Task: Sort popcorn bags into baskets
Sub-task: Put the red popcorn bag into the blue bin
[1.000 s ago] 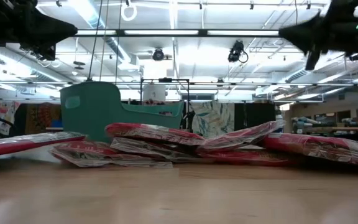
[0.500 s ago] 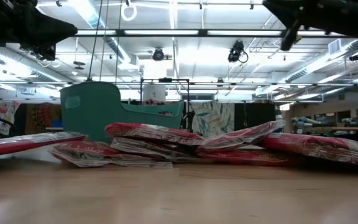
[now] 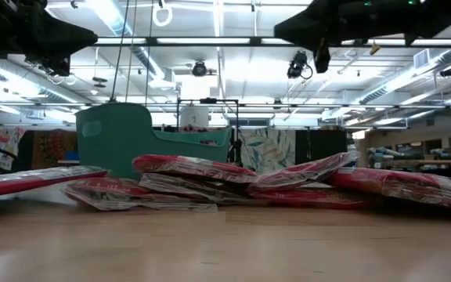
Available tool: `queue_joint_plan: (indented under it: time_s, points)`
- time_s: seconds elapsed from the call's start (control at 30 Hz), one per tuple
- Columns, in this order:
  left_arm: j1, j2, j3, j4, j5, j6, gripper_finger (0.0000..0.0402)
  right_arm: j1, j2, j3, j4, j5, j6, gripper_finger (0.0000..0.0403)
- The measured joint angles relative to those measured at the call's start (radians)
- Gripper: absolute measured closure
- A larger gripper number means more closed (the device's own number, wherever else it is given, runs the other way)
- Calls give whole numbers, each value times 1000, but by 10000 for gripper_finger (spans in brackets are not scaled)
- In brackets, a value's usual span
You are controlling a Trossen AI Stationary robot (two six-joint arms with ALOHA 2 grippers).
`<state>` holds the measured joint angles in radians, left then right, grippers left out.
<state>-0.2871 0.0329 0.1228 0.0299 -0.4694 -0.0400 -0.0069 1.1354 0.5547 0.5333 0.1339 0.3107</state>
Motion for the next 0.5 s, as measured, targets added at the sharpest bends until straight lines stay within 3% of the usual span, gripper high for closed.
queue_joint_plan:
  time_s: [0.37, 0.5]
  points:
    - [0, 0, 0, 99, -3, 3, 372, 100, 202, 219, -333, 131, -35, 355]
    - [-1, 0, 0, 84, -89, 21, 372, 134, 256, 305, -475, 166, -42, 355]
